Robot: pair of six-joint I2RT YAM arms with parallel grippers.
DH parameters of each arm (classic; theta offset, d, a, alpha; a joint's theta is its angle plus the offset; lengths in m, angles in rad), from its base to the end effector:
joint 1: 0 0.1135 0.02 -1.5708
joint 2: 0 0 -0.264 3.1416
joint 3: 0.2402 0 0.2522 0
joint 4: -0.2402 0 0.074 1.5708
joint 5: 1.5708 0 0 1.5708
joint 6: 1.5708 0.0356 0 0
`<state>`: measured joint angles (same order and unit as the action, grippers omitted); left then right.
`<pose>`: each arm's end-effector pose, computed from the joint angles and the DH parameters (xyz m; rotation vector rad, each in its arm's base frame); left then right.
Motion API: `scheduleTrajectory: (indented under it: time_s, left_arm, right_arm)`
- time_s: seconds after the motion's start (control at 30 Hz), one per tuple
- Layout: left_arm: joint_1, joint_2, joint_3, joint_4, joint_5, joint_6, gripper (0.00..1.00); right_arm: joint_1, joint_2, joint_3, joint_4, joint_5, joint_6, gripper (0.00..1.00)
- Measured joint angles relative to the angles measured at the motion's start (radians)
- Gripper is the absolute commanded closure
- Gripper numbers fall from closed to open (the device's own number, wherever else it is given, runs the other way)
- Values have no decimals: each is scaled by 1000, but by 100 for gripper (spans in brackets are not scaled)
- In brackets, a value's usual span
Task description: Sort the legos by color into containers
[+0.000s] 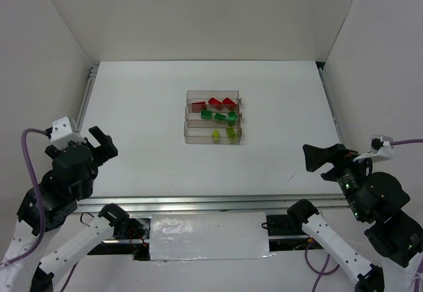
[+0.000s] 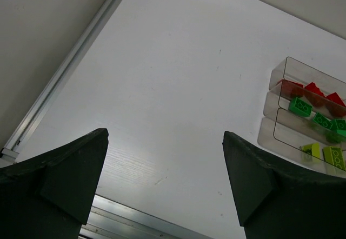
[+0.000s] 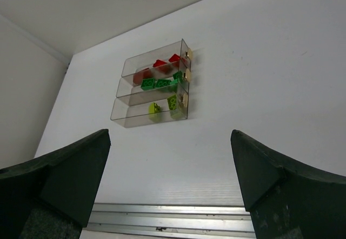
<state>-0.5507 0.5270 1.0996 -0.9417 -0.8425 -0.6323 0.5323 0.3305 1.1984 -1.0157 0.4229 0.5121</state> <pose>0.0619 -0.0068 0.3942 -0.6026 1.7103 -0.0177 -0.0028 -0.0186 0.4092 0.2964 1.6971 0.4133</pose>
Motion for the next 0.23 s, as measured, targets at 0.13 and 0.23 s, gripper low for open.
scheduleTrajectory:
  time_s: [0.13, 0.23]
  left_arm:
    - [0, -13, -29, 2, -2, 0, 0]
    - [0, -5, -29, 3, -6, 0, 1]
  right_arm:
    - [0, 2, -9, -3, 2, 12, 0]
    - [0, 5, -18, -5, 3, 19, 0]
